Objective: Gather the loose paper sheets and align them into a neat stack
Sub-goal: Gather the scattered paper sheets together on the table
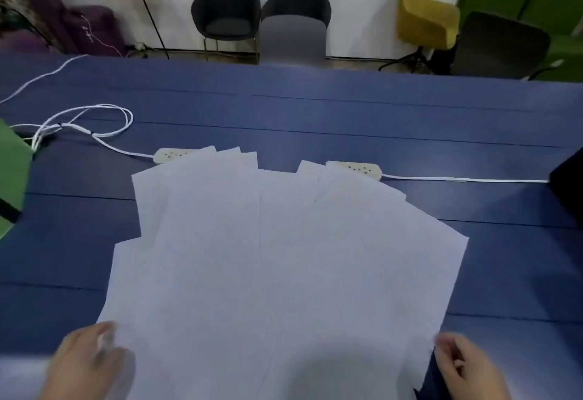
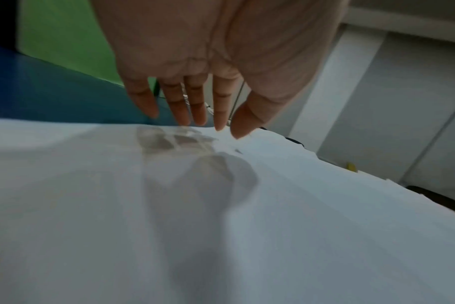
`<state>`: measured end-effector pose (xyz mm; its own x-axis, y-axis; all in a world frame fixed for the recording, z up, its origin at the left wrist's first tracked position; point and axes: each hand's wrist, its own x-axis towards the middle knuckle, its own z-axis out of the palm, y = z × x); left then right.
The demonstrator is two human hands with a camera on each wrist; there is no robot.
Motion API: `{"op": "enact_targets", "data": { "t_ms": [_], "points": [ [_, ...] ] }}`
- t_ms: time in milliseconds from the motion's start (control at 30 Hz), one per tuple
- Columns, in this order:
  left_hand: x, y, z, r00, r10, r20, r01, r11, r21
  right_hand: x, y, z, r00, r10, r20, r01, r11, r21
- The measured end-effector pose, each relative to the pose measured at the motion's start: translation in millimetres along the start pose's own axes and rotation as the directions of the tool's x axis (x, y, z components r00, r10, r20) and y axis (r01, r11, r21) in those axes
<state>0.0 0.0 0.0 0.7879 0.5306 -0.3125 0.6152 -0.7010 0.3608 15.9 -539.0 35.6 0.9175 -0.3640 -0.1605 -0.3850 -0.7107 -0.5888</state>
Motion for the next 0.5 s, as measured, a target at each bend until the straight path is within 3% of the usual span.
{"op": "enact_targets", "data": {
  "t_ms": [133,300,500],
  "points": [
    [-4.8,62.3,-3.1,0.998,-0.018,0.053,0.022,0.998,-0.066,18.1,-35.5,18.3,0.975,0.123,0.183,-0.128,0.992,0.02],
    [-3.9,114.9,2.6,0.981,-0.037,0.191,0.077,0.975,-0.208,33.1,-64.5,41.8,0.931,0.093,0.352,-0.084,0.996,-0.04],
    [-21.7,144.7,23.2,0.974,0.039,0.223,0.034,0.949,-0.313,32.7,-74.7,55.6,0.963,0.04,0.266,-0.072,0.991,0.114]
  ]
}}
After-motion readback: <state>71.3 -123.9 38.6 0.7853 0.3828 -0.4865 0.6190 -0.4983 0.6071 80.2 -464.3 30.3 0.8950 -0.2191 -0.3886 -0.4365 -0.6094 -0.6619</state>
